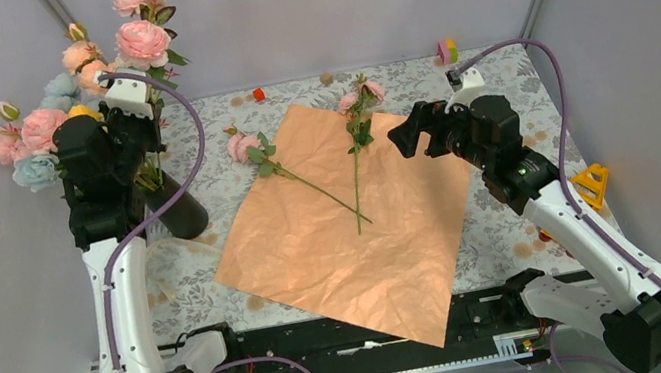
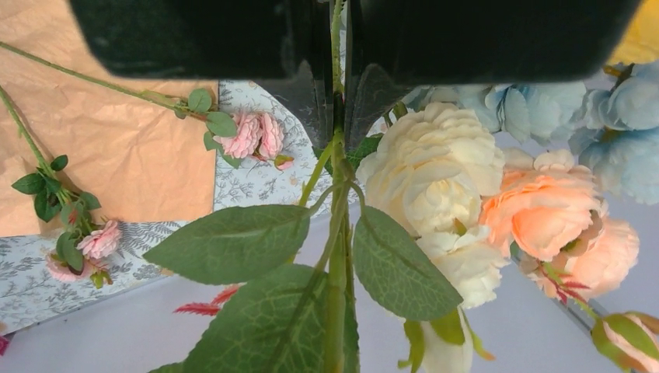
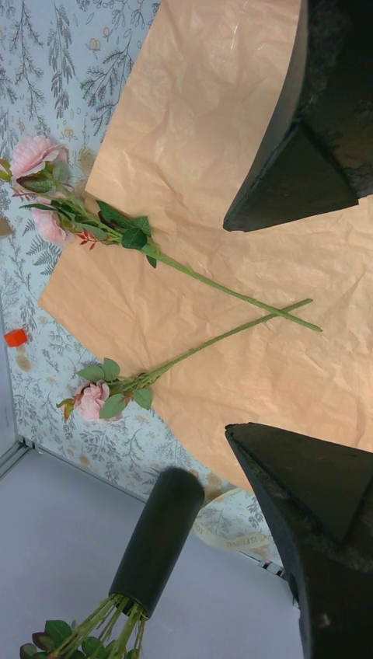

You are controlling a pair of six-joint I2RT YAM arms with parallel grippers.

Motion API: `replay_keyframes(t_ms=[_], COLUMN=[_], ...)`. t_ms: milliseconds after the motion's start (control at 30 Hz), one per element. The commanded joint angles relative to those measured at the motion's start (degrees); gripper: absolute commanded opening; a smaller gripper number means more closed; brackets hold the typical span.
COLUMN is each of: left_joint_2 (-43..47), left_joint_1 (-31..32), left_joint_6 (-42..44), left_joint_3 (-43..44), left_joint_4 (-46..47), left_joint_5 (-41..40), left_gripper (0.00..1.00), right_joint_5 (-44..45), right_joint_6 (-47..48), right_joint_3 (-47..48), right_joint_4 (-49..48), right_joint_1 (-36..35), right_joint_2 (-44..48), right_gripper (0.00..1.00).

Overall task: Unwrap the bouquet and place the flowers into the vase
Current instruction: Insert the fake flower into the vase.

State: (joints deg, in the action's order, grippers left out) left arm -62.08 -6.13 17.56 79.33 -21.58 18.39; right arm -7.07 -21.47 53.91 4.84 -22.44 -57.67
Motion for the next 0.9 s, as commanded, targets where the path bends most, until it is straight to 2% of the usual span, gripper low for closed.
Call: replay_keyframes(t_ms=[0,400,667,867], left_joint_2=[2.49,6.32,7.25,8.03], left_joint_1=[-0.36,-0.33,-0.37,-0.37], left_joint_6=[-0.37,-6.31,-11.87,-12.55], left_joint_3=[-2.24,-11.57,-15.07,-17.26], left_joint_4=[5.44,12.83,16.51,17.45], left_joint_5=[-2.22,-5.02,-7.94,-10.12], left_gripper=[0.00,0.00,0.00,0.00], right_joint_5=[-1.14,-2.23,-2.67,-2.86], right_joint_6=[-0.54,-1.68,-2.02,-2.42], right_joint_3=[-0.12,-0.75,-0.65,-0.60], right_joint_4=[-1.18,-2.38,-2.59,-2.82], right_joint_1=[0.46,0.51,0.64,0.61], right_joint_2=[-0.15,-0.67,-1.37,-1.66], right_gripper=[1.00,1.00,1.00,0.99])
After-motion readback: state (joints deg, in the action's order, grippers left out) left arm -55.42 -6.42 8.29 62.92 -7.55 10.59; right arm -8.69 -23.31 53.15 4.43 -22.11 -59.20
